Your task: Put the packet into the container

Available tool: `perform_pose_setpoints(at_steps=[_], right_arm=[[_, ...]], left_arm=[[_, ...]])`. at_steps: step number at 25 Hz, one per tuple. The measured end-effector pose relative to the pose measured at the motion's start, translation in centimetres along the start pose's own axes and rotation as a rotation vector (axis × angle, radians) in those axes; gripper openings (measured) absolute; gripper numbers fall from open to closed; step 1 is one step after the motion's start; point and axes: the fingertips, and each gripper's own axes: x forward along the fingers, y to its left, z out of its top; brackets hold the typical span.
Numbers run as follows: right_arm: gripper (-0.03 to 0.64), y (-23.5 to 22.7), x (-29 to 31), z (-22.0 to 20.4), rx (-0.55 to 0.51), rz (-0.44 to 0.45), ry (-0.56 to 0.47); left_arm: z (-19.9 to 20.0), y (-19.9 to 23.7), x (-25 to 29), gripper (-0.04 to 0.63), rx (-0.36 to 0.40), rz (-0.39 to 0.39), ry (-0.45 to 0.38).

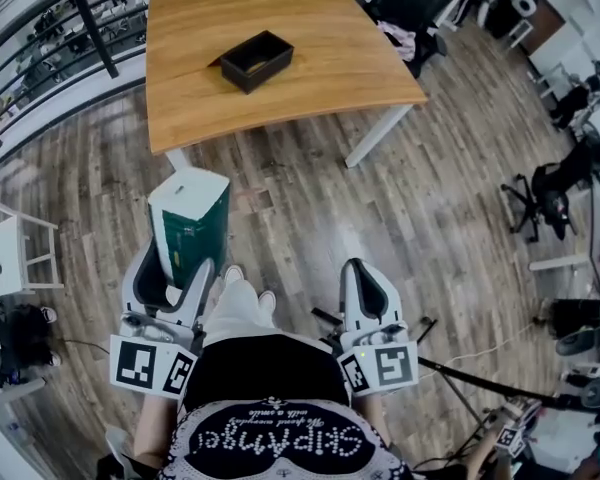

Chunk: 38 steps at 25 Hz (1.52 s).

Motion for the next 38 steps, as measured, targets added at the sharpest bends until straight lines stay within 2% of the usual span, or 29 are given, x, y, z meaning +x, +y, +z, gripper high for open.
perform_pose_setpoints(at_steps=[10,17,31,38], right_arm=[[0.04,-1.6,2.5,-0.8,0.027,-0.036,0.054],[0.04,-1.9,7.6,-0.1,0.044,-0.044,0.075],[0.04,-2.3,17.9,3.4,0.069,-0.114,0.043],[0.04,-2.2,20.4,3.1,0.079,-0.139,0.053]], left_arm=[[-0.7,1.9,3.1,0.339,-0.022,0.011,0.026],[-0.4,5.4,8.0,0.339,-0.041,0.005,0.029],[1.5,10.3,18.3,0.339,-0.06,-0.11,0.044],[1.5,12.8,20.4,0.339,-0.076,-0.114,0.051]])
